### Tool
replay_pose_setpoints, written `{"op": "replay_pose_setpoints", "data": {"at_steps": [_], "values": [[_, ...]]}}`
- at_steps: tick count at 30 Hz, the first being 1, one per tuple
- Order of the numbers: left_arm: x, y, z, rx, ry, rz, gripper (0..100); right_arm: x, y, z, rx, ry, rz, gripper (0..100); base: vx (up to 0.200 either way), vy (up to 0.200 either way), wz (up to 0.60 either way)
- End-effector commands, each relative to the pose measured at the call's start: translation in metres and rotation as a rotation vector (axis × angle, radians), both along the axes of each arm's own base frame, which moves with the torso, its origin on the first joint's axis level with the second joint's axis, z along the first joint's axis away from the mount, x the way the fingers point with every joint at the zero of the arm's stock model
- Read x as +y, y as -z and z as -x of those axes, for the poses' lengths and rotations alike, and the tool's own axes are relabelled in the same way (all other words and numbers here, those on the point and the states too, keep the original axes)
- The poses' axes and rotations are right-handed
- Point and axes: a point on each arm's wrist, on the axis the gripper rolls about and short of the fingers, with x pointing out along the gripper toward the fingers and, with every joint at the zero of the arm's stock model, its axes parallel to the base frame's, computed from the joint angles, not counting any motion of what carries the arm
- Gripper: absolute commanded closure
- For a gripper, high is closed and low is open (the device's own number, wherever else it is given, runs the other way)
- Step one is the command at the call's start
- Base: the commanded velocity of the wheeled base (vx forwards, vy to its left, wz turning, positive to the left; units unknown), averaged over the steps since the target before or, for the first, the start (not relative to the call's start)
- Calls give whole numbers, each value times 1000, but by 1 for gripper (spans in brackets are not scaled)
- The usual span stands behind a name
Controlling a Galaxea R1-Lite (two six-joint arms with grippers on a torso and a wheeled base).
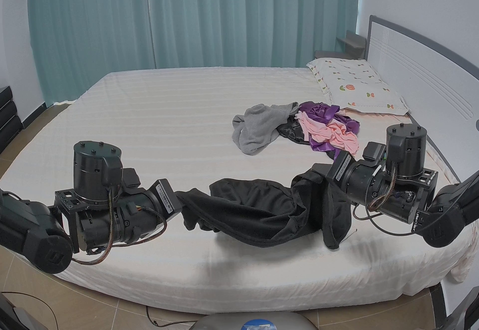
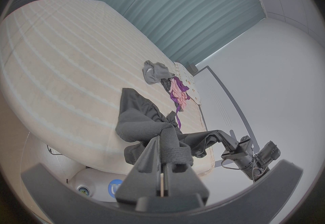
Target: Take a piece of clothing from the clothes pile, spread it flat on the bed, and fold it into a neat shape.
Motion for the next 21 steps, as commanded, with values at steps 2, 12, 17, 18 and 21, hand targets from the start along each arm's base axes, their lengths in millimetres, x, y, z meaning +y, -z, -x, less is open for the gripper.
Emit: {"op": "replay_pose_setpoints", "data": {"at_steps": [2, 12, 17, 18, 21], "values": [[0, 0, 0, 0, 0, 0, 100, 2, 3, -2, 7, -3, 2, 100, 0, 200, 0], [1, -3, 2, -13, -1, 6, 100, 1, -1, -1, -22, 0, -15, 100, 0, 200, 0], [3, -3, 1, -15, -7, 7, 100, 0, -2, -1, -27, 2, -18, 100, 0, 200, 0], [3, -5, 2, -19, -7, 9, 100, 0, -2, 0, -29, 0, -20, 100, 0, 200, 0], [5, -8, 4, -30, -7, 15, 100, -1, -4, 0, -35, 1, -26, 100, 0, 200, 0]]}}
